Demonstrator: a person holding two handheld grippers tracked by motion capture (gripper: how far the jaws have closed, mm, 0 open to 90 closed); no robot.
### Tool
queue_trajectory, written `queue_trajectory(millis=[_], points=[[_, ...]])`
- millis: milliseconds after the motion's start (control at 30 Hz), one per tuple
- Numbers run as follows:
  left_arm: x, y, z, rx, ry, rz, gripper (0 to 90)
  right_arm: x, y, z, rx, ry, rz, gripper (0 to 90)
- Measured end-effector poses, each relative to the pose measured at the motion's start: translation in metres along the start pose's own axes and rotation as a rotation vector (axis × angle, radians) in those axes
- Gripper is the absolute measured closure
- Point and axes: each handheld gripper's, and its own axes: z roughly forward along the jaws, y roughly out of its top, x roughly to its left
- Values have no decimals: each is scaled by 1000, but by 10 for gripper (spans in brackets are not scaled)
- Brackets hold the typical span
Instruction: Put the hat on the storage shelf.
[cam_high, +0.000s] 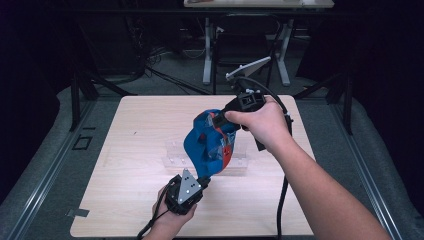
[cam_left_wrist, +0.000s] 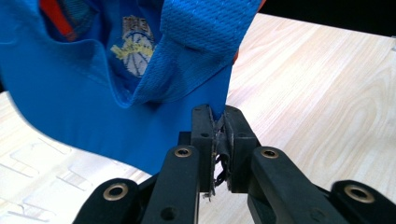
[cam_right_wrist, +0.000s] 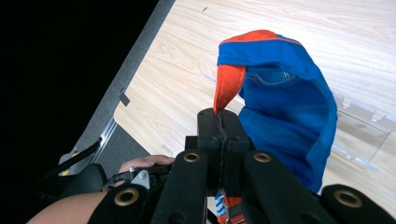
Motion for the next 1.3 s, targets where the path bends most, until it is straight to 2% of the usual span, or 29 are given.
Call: queue_trajectory(millis=[67,300,333,400,467,533,667,933,1000,1200,1300], points=[[1,1,-2,1,1,13,863,0,-1,1,-29,5,2,894],[9,4,-9,-30,1,4,874,1,-3,5,-85,17,15,895],[10,5,-11,-33,6,3,877,2,-5,12,-190,41,40,895],[13,7,-13,-44,12,-1,886,3,-5,11,-208,53,45,894],[16,9,-14,-47,6,-21,886,4,-5,10,-209,53,41,895],[20,10,-14,-47,26,-13,887,6,-5,8,-210,57,29,895],[26,11,-12,-50,21,-22,887,7,-4,6,-216,57,25,895],[48,16,-7,-58,4,-86,887,10,-2,7,-229,63,27,897],[52,17,-4,-57,-1,-102,887,10,-1,6,-227,61,10,897],[55,15,3,-40,14,-94,887,11,2,12,-225,62,5,897],[59,12,10,-34,7,-110,887,7,4,19,-226,63,26,897]])
